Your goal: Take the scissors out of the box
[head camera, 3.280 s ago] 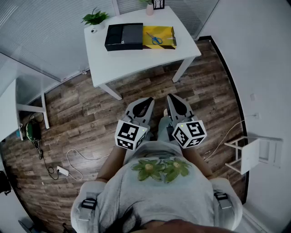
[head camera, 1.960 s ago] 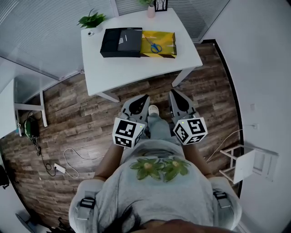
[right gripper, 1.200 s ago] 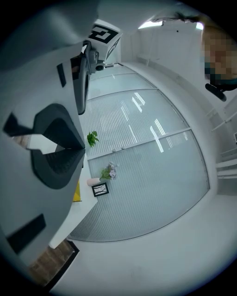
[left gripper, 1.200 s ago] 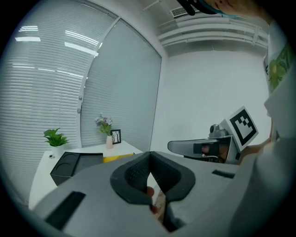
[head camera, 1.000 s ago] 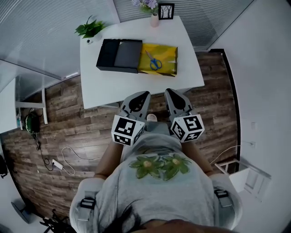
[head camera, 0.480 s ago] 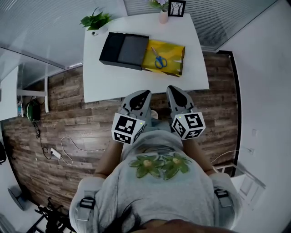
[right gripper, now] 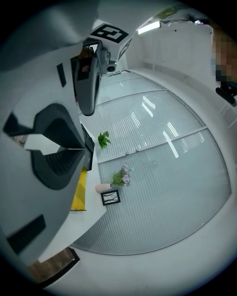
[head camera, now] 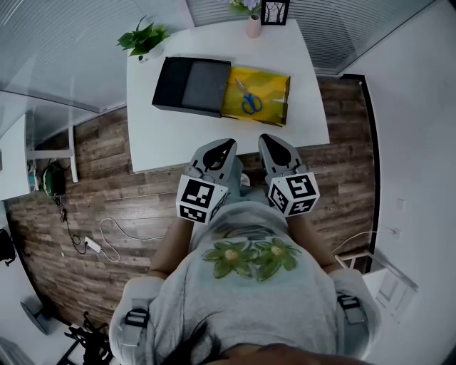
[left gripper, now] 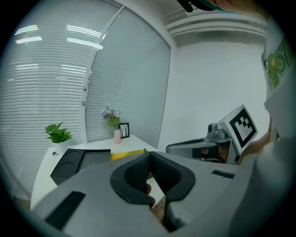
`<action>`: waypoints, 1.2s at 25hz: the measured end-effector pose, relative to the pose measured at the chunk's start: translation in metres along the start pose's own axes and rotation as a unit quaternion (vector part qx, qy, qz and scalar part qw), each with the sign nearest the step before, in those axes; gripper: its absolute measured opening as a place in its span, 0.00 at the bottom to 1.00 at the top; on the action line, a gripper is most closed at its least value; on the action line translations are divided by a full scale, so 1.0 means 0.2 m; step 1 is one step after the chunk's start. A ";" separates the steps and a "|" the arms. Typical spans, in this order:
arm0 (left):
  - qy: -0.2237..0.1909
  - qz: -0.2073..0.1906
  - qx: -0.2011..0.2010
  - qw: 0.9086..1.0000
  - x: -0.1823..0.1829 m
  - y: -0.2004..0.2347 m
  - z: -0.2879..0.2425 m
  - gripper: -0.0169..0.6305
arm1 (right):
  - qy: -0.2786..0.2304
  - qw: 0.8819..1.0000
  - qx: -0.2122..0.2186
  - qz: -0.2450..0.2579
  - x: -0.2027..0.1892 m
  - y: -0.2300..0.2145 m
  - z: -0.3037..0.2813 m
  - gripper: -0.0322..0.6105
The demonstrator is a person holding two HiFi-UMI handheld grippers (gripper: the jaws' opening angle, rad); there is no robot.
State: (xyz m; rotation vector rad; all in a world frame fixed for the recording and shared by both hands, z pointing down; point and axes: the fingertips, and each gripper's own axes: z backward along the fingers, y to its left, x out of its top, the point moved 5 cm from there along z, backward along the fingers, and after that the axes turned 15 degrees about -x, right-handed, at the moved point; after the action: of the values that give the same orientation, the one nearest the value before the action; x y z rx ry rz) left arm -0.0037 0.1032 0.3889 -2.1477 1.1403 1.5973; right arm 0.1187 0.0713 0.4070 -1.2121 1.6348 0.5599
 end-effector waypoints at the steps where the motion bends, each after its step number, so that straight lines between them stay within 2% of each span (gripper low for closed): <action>1: 0.004 0.001 -0.002 1.000 0.01 0.03 -0.01 0.04 | 0.006 1.000 -0.001 0.003 0.00 0.00 -0.02 0.06; 8: -0.014 0.010 -0.013 1.000 0.09 0.25 -0.08 0.04 | 0.044 0.999 -0.004 0.025 0.00 -0.03 -0.21 0.06; 22: 0.006 0.035 -0.060 0.998 0.11 0.54 -0.24 0.04 | 0.119 0.992 -0.016 0.043 -0.04 -0.07 -0.54 0.06; 30: 0.020 0.055 -0.064 0.996 0.09 0.69 -0.29 0.04 | 0.148 0.987 -0.025 0.050 -0.08 -0.11 -0.68 0.06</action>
State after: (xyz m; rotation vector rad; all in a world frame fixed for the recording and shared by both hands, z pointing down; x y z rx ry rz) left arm -0.0571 -0.0321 0.4307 -2.2410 1.2179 1.7253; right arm 0.0792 -0.0390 0.4804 -1.3036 1.9488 0.5034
